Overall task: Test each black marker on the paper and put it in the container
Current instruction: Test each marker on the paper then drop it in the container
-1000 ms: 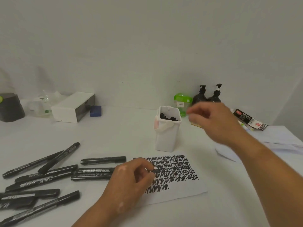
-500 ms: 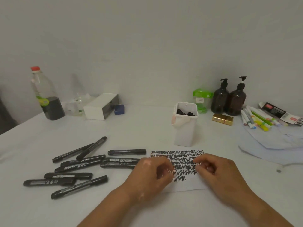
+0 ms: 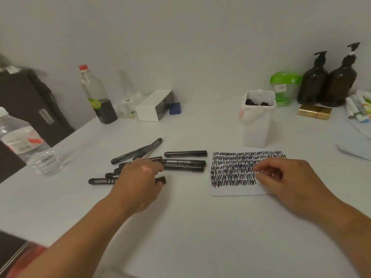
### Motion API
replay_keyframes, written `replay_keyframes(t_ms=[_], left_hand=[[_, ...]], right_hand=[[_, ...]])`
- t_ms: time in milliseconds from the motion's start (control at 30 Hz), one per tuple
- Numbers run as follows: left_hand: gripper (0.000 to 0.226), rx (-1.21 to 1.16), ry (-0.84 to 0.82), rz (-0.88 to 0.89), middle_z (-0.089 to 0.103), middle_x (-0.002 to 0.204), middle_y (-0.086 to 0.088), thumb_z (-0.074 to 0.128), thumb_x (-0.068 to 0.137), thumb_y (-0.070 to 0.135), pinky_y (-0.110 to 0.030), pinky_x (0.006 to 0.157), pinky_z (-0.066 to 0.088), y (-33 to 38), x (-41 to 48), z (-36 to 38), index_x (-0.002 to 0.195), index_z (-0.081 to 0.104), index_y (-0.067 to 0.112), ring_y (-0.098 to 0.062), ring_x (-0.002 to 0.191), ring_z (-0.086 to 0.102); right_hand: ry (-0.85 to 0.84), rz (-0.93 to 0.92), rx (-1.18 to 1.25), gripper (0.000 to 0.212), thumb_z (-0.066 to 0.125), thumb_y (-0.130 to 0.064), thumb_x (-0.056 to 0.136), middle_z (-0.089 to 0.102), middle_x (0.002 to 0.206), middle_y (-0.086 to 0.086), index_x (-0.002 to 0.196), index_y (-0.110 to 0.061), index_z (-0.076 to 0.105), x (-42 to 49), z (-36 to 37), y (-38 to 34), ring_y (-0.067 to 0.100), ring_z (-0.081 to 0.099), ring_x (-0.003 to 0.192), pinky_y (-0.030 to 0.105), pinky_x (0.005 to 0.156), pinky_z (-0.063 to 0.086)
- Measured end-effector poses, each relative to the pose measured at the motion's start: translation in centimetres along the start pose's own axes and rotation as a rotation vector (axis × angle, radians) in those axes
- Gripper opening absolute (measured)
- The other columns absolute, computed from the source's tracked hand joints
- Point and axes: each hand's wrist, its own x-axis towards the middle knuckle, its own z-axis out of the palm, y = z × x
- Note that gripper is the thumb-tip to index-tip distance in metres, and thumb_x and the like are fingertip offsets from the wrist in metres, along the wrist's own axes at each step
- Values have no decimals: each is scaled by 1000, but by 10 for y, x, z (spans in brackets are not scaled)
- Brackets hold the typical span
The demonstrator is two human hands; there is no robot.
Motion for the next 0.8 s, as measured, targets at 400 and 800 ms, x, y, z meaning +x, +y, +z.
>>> replay_keyframes(t_ms=[400,800], left_hand=[[9,-171,-24,28,69,94,12,63,92,20,-15,73,45,18,1,-2,99,68,24,-2,82,57],[30,-1444,-308,-106,68,98,-13,63,94,4,-34,74,48,106,58,-28,118,64,22,-22,82,61]], right_hand=[[-15,52,30,14,77,-29,83,67,76,-25,81,-42,73,-3,-6,1,6,60,69,7,65,41],[-22,42,160,11,78,-29,88,72,79,-23,82,-38,75,-3,-12,-9,5,65,75,9,68,44]])
